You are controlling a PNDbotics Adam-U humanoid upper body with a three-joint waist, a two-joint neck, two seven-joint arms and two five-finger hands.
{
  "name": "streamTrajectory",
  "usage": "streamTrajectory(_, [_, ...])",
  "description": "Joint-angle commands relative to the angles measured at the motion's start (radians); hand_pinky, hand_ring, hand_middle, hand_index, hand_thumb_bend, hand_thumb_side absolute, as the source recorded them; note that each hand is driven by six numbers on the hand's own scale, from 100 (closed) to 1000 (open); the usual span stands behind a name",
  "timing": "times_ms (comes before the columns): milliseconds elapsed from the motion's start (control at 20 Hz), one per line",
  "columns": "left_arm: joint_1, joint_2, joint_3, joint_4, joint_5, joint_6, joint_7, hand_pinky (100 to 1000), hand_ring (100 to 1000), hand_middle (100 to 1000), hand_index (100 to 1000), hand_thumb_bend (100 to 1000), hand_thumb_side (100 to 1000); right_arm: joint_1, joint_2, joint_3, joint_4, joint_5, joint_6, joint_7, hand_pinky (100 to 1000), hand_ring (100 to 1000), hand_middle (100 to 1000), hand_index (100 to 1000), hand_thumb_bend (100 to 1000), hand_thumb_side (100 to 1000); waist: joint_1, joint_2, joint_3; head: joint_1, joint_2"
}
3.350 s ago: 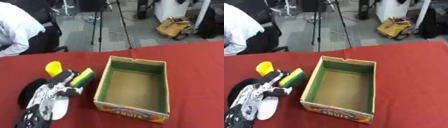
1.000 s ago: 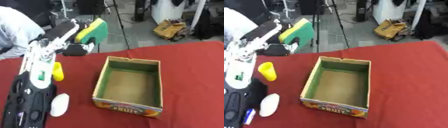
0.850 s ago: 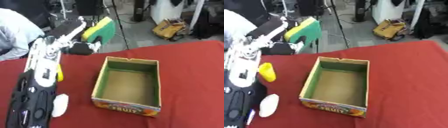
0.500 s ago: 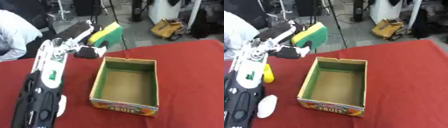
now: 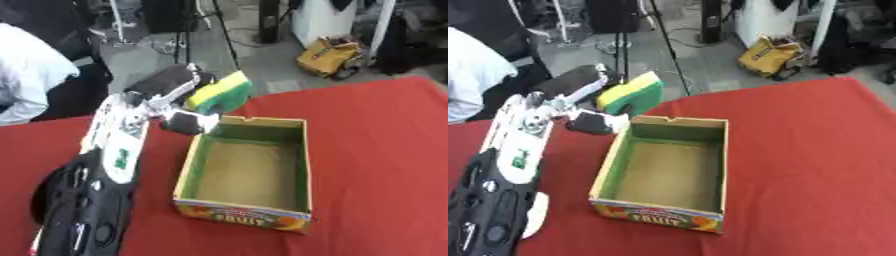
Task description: Pick up objects on the table and place them in the box.
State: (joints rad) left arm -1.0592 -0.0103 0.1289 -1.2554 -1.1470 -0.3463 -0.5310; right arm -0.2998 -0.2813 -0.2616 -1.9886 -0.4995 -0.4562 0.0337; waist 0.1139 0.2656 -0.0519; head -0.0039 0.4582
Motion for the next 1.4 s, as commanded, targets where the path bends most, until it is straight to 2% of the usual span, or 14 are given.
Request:
streamTrajectory(50, [-0.011, 0.001, 0.002, 0.033, -0.025, -0.018, 0.009, 381, 462, 205, 404, 100, 305, -0.015, -0.021, 0.003, -0.011, -0.007, 0.003, 0.001, 876, 747, 522, 579, 100, 1000, -0.006, -0.016, -0.006, 0.003, -0.013])
streamTrajectory(150, [-0.009, -0.002, 0.004, 0.061, -0.032, -0.021, 0.03, 412, 483, 237, 435, 100, 288, -0.016, -0.02, 0.003, -0.011, -0.008, 0.004, 0.002, 876, 747, 522, 580, 100, 1000, -0.006, -0.015, -0.011, 0.003, -0.015])
streamTrajectory(200, [-0.008, -0.003, 0.005, 0.072, -0.034, -0.023, 0.042, 475, 528, 302, 511, 100, 255, -0.016, -0.02, 0.003, -0.011, -0.008, 0.004, 0.002, 876, 748, 523, 580, 100, 1000, -0.006, -0.015, -0.012, 0.004, -0.016])
streamTrajectory(400, [-0.011, -0.007, -0.002, 0.104, -0.031, -0.045, 0.059, 579, 606, 399, 599, 100, 244, -0.016, -0.019, 0.002, -0.011, -0.006, 0.006, 0.004, 876, 749, 523, 581, 100, 1000, -0.003, -0.013, -0.014, 0.003, -0.016])
streamTrajectory(550, [-0.017, -0.01, -0.006, 0.117, -0.026, -0.062, 0.035, 627, 667, 467, 659, 100, 246, -0.018, -0.019, 0.004, -0.011, -0.006, 0.009, 0.005, 876, 748, 523, 581, 100, 1000, -0.001, -0.013, -0.014, 0.003, -0.016])
streamTrajectory(700, [-0.024, -0.01, -0.008, 0.126, -0.026, -0.071, -0.001, 659, 749, 569, 790, 100, 252, -0.021, -0.02, 0.005, -0.011, -0.009, 0.009, 0.005, 876, 748, 523, 580, 100, 1000, 0.001, -0.013, -0.018, 0.003, -0.016])
streamTrajectory(750, [-0.028, -0.01, -0.009, 0.129, -0.033, -0.074, -0.014, 689, 811, 672, 896, 100, 263, -0.021, -0.021, 0.006, -0.011, -0.01, 0.01, 0.006, 876, 748, 523, 580, 100, 1000, 0.002, -0.013, -0.02, 0.004, -0.016])
streamTrajectory(800, [-0.031, -0.011, -0.009, 0.132, -0.04, -0.077, -0.024, 709, 872, 780, 956, 100, 271, -0.022, -0.021, 0.006, -0.011, -0.01, 0.01, 0.006, 876, 748, 523, 580, 100, 1000, 0.003, -0.014, -0.021, 0.005, -0.016])
streamTrajectory(900, [-0.037, -0.012, -0.009, 0.137, -0.056, -0.085, -0.041, 716, 895, 814, 976, 100, 272, -0.023, -0.021, 0.007, -0.011, -0.011, 0.012, 0.006, 876, 749, 523, 580, 100, 1000, 0.005, -0.013, -0.023, 0.006, -0.016])
streamTrajectory(1000, [-0.041, -0.014, -0.008, 0.141, -0.067, -0.09, -0.049, 746, 946, 911, 1000, 100, 279, -0.024, -0.021, 0.007, -0.011, -0.011, 0.014, 0.007, 876, 749, 523, 581, 100, 1000, 0.007, -0.013, -0.024, 0.007, -0.017])
streamTrajectory(1150, [-0.045, -0.016, -0.009, 0.148, -0.071, -0.101, -0.054, 768, 991, 999, 1000, 100, 411, -0.026, -0.021, 0.007, -0.011, -0.011, 0.017, 0.007, 876, 749, 523, 581, 100, 1000, 0.01, -0.012, -0.025, 0.008, -0.017])
streamTrajectory(1200, [-0.046, -0.016, -0.009, 0.149, -0.07, -0.105, -0.054, 778, 1000, 1000, 1000, 100, 459, -0.027, -0.021, 0.007, -0.011, -0.011, 0.017, 0.006, 876, 749, 523, 581, 100, 1000, 0.01, -0.012, -0.026, 0.008, -0.017])
streamTrajectory(1300, [-0.05, -0.015, -0.009, 0.15, -0.069, -0.111, -0.053, 794, 1000, 1000, 1000, 100, 463, -0.027, -0.021, 0.007, -0.011, -0.01, 0.018, 0.007, 876, 749, 523, 581, 100, 1000, 0.012, -0.012, -0.027, 0.009, -0.015])
streamTrajectory(1400, [-0.054, -0.015, -0.009, 0.152, -0.07, -0.113, -0.056, 795, 1000, 1000, 1000, 100, 421, -0.027, -0.022, 0.008, -0.011, -0.01, 0.019, 0.007, 876, 749, 523, 581, 100, 1000, 0.013, -0.012, -0.027, 0.009, -0.013])
